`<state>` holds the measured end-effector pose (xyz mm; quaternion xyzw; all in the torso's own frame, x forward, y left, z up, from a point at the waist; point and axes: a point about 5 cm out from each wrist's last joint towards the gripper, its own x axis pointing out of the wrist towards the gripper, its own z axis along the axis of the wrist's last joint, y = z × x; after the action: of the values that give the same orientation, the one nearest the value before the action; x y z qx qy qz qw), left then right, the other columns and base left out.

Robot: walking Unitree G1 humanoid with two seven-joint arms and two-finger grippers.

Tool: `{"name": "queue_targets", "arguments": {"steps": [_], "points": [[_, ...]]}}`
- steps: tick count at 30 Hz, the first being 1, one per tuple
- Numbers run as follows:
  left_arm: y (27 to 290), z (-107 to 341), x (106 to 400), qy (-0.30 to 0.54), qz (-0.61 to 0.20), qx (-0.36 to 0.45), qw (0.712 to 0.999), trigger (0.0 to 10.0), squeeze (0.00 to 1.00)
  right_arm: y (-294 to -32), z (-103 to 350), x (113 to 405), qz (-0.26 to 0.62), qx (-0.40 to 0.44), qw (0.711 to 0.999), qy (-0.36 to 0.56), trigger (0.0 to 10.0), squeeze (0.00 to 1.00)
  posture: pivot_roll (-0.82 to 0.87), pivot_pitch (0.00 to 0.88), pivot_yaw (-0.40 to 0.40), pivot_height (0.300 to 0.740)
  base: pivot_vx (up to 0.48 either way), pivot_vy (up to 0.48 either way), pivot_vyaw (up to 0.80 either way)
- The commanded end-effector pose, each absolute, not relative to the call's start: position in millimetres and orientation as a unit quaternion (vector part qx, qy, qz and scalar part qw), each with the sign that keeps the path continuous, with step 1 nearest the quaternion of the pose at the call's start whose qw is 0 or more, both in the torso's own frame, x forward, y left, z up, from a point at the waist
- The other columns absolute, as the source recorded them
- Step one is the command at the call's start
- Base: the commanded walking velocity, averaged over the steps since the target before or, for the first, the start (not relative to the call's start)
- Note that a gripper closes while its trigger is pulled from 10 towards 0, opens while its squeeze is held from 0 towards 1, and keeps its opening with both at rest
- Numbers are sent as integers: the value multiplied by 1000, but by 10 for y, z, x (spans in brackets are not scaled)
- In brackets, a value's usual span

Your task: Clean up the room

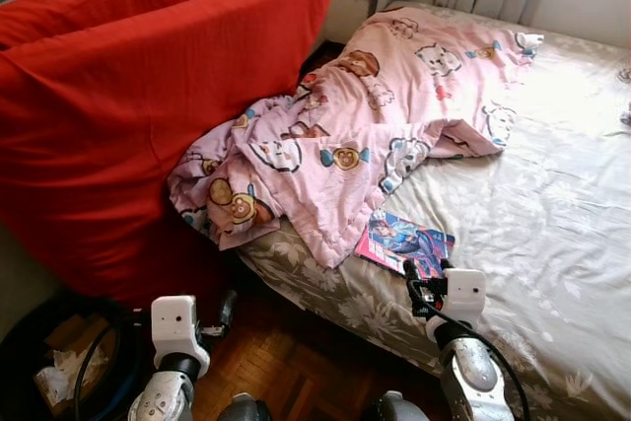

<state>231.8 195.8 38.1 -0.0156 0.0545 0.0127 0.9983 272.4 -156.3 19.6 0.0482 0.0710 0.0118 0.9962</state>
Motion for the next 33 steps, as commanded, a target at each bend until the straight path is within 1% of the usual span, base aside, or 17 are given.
{"name": "queue_targets", "arguments": {"steps": [1, 6, 10, 33], "points": [[1945, 341, 2284, 69, 11, -15, 997, 10000, 0, -1550, 173, 2719, 13, 50, 996, 79, 10000, 0, -58, 159, 10, 667, 0, 0, 0], [1933, 344, 2289, 68, 11, -17, 997, 10000, 0, -1544, 155, 2726, 19, 47, 995, 88, 10000, 0, -60, 159, 6, 667, 0, 0, 0], [1925, 345, 2288, 68, 11, -18, 997, 10000, 0, -1549, 143, 2723, 19, 47, 995, 92, 10000, 0, -60, 159, 4, 651, 0, 0, 0], [1887, 361, 2312, 66, 6, -13, 998, 10000, 0, -1520, 133, 2729, 27, 55, 994, 88, 10000, 0, -57, 155, 2, 651, 0, 0, 0]]}}
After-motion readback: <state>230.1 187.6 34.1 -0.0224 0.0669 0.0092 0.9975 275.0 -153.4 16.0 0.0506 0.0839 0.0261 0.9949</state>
